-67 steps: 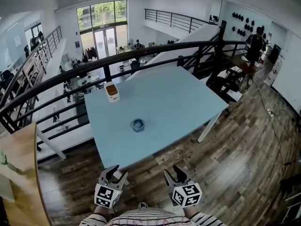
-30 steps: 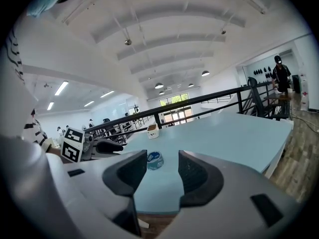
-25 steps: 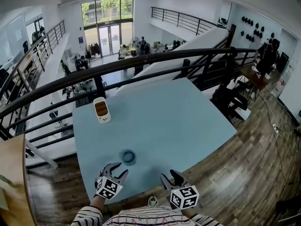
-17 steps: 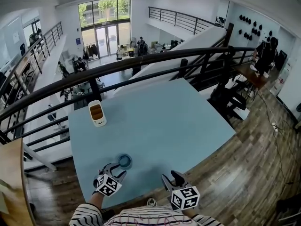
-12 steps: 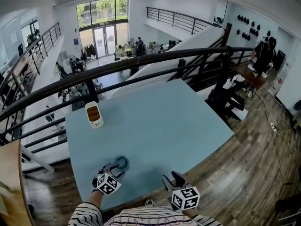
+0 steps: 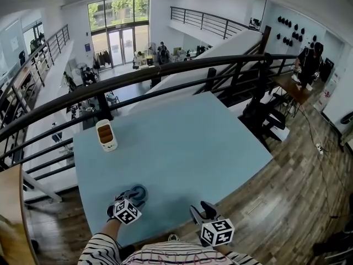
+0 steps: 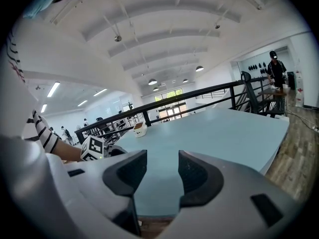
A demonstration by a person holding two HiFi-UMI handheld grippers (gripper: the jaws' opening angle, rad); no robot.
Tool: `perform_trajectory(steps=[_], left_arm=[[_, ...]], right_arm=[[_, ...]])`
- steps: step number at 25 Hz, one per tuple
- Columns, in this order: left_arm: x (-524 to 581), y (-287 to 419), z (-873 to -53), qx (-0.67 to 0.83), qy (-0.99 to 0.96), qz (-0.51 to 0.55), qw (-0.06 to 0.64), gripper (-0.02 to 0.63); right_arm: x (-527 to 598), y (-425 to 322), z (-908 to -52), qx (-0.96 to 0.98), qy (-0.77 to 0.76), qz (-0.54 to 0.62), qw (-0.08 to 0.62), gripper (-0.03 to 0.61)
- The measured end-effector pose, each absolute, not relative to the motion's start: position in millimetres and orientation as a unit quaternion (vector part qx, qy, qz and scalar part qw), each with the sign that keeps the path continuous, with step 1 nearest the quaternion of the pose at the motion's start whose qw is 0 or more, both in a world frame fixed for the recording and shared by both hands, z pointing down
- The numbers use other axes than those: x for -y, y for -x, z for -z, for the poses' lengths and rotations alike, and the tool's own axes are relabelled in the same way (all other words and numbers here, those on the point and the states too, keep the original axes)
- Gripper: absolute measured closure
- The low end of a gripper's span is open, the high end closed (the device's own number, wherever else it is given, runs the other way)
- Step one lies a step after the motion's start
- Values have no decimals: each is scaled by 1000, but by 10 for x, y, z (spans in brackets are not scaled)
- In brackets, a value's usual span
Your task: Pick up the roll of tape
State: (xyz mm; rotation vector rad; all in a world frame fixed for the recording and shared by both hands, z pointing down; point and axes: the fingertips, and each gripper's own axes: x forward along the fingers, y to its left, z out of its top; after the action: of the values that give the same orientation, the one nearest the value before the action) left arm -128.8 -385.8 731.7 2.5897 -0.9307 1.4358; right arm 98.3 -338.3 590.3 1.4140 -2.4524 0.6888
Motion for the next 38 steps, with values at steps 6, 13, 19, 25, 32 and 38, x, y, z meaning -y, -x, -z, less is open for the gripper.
perform_trajectory(steps=[6,13,19,25,32,38], left_arm=[[3864,1229,-7452,250,-823,-510,17,417],[3861,1264,-7526,208,-802,-560,-7,417],[3853,1273,-7551,198,-792,-577,-17,419],[3800,1257,-7528,194,-787,-586,-32,444],[3715,1232,-7513,207,-789,-578,-31,526],[3662,1244,-7412,239,-794,-558,-43,545]], right_arm=[[3461,-1152,-5888,828,-496,-236,111,387],[3500,-1164,-5933,826,-497,-243,112,387],[3509,-1119,-5939,829,-491,-242,111,387],[3468,-1138,-5904,829,-493,-240,110,387],[3361,-1133,-5921,827,-497,-239,109,387],[3206,-1081,-5898,828,-497,-237,109,387]])
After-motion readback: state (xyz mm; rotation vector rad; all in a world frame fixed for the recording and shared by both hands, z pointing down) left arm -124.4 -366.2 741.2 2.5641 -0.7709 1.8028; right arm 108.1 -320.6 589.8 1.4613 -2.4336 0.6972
